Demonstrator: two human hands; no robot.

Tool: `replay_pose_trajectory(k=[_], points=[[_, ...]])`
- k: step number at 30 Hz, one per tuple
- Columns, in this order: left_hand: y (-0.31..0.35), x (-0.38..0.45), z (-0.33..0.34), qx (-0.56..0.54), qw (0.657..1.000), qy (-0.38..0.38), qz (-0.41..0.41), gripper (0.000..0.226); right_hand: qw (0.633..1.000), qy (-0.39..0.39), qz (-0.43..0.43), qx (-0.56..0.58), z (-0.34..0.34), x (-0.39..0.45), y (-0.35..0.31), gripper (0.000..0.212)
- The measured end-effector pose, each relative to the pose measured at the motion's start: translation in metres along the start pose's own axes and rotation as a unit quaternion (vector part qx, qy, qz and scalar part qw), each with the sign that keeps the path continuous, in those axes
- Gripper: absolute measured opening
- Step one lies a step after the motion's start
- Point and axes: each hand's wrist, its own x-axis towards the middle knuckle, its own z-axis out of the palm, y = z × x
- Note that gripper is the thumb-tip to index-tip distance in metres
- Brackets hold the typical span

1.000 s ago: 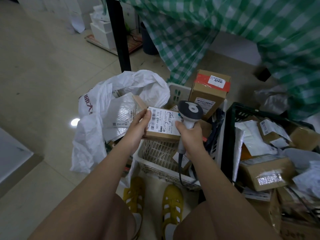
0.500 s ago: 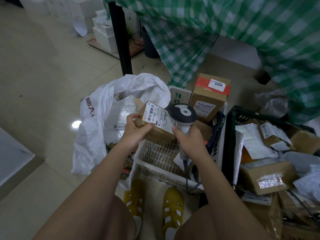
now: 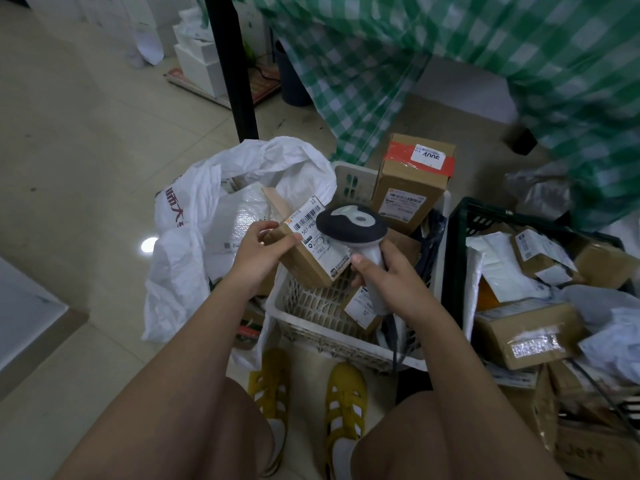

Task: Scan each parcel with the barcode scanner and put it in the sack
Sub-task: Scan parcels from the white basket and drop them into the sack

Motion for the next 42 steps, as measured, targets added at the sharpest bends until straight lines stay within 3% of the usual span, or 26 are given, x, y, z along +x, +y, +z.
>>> replay_pose_trajectory(k=[6, 12, 18, 32, 36, 42], points=[[-0.005, -0.004, -0.002, 0.025, 0.999, -0.041, 0.016, 0.039, 1.000, -0.013, -0.005, -0.001, -0.010, -0.010, 0.001, 0.002], [-0.009, 0.001, -0.005, 0.027, 0.998, -0.043, 0.025, 0.041, 0.999, -0.003, -0.012, -0.043, -0.019, -0.020, 0.006, 0.007], [-0.014, 0.005, -0.006, 0.044, 0.997, -0.051, 0.034, 0.046, 0.995, 0.017, -0.034, -0.094, -0.020, -0.026, 0.008, 0.027], [-0.014, 0.007, -0.009, 0.039, 0.998, -0.048, 0.025, 0.044, 0.995, 0.007, -0.049, -0.092, -0.022, -0.025, 0.006, 0.007], [-0.012, 0.003, -0.008, 0.031, 0.998, -0.043, 0.032, 0.044, 0.997, 0.005, -0.050, -0.061, -0.017, -0.021, 0.003, 0.011], [-0.002, 0.000, -0.016, 0.009, 0.999, 0.024, 0.042, 0.045, 0.994, 0.075, -0.041, -0.063, 0.006, 0.006, -0.001, 0.007]])
